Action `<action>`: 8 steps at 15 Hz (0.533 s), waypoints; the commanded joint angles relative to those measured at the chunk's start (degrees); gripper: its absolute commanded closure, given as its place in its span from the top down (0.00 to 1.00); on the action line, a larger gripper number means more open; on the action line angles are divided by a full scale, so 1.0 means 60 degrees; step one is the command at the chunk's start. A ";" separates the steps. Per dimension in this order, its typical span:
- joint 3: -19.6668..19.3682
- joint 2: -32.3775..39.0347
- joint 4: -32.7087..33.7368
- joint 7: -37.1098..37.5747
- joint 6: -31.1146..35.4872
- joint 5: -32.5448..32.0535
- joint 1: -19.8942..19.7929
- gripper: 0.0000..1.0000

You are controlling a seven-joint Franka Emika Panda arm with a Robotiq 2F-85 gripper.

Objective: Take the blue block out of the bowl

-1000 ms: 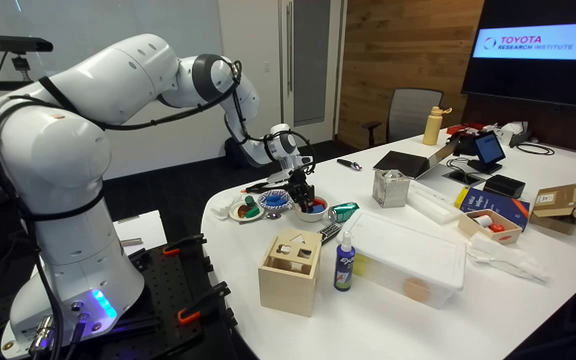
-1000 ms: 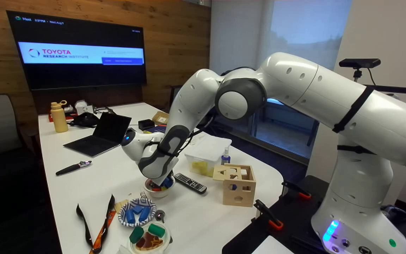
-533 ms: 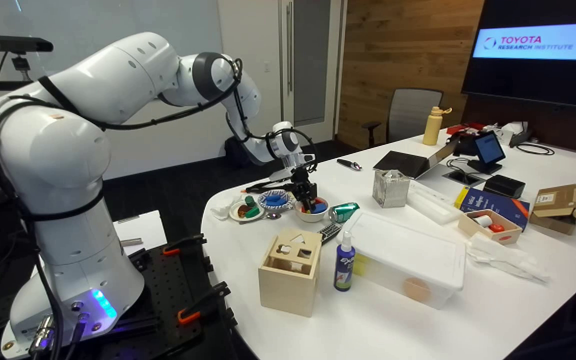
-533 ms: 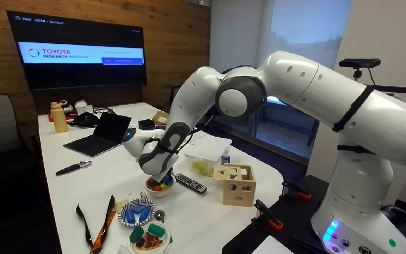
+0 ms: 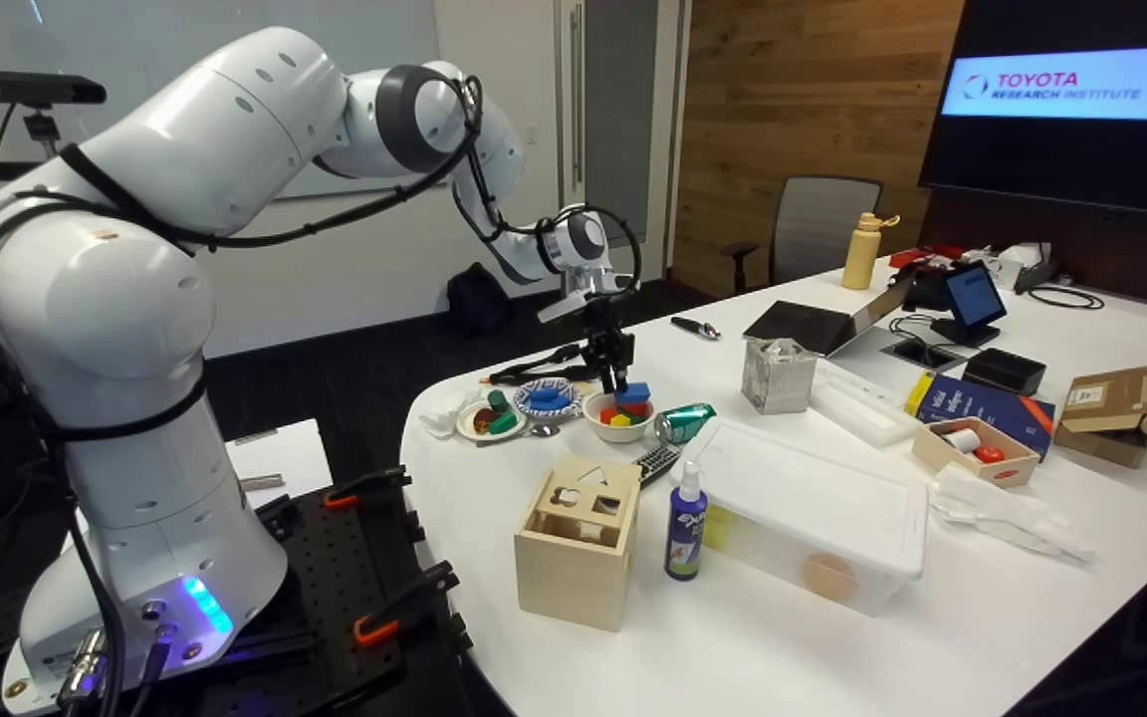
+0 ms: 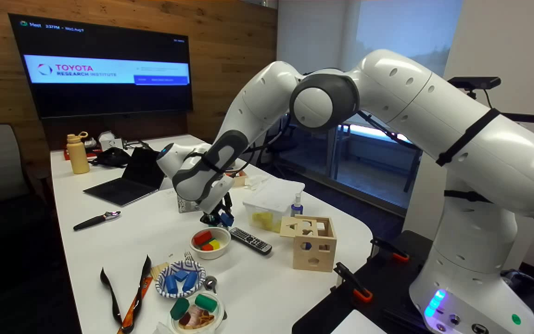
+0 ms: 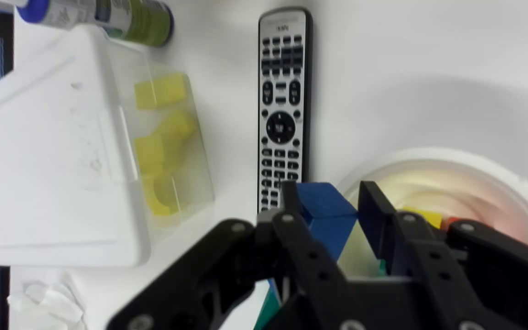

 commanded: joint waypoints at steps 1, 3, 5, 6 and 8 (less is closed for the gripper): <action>0.0784 -0.0932 -0.0389 -0.1187 -0.1885 0.0440 -0.0489 0.12; 0.1223 -0.1197 -0.0366 -0.1969 -0.2778 0.0640 -0.0836 0.12; 0.1527 -0.1251 -0.0278 -0.2627 -0.3683 0.0819 -0.1147 0.12; 0.1668 -0.1184 -0.0248 -0.2965 -0.3968 0.0911 -0.1341 0.12; 0.1936 -0.0822 -0.0038 -0.3574 -0.4445 0.1174 -0.1668 0.12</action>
